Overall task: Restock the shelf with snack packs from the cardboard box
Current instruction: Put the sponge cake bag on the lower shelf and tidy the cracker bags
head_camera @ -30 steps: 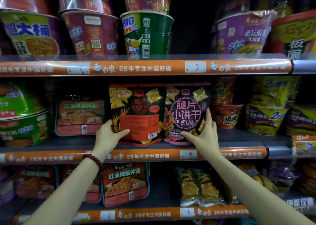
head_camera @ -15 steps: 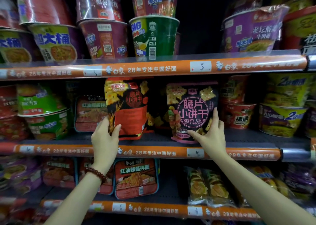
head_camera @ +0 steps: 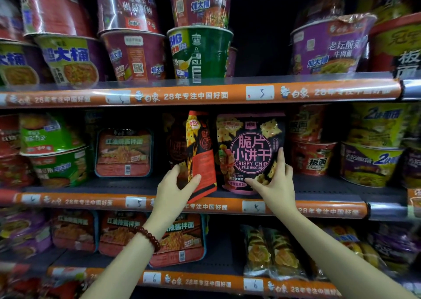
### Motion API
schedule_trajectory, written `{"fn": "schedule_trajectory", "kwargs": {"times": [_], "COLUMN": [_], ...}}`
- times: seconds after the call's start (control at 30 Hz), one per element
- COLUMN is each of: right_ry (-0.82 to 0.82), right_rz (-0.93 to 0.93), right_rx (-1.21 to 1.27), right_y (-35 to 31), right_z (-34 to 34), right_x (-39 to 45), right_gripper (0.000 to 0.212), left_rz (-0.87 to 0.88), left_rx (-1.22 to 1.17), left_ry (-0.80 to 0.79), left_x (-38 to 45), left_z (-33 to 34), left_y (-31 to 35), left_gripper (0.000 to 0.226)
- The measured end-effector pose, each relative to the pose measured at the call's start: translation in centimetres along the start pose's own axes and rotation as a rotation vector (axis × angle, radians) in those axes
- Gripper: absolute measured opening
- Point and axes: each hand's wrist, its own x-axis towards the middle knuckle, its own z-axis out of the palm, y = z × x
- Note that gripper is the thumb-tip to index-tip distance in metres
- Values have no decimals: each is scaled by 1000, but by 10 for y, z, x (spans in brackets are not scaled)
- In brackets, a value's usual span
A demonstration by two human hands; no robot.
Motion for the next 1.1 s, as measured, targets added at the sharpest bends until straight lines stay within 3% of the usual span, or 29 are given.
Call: {"fn": "schedule_trajectory", "kwargs": {"times": [0.07, 0.17, 0.27, 0.5, 0.77, 0.93, 1.1], "right_ry": [1, 12, 18, 24, 33, 32, 35], "right_rz": [-3, -8, -11, -15, -9, -5, -5], "right_rx": [-2, -18, -24, -25, -30, -23, -29], "right_y": [1, 2, 4, 3, 3, 2, 0], "right_z": [1, 2, 4, 5, 5, 5, 5], "right_x": [0, 1, 1, 1, 0, 0, 0], "right_gripper": [119, 120, 120, 119, 119, 118, 119], "left_rz": [-2, 19, 52, 66, 44, -83, -123], "left_rx": [-120, -199, -140, -118, -260, -446, -349], "left_ry": [-21, -5, -46, -95, -254, -264, -254], "left_x": [-2, 5, 16, 28, 39, 53, 67], "left_z": [1, 0, 3, 24, 38, 30, 26], "left_y": [0, -2, -10, -1, 8, -3, -11], "left_gripper": [26, 32, 16, 78, 94, 73, 88]}}
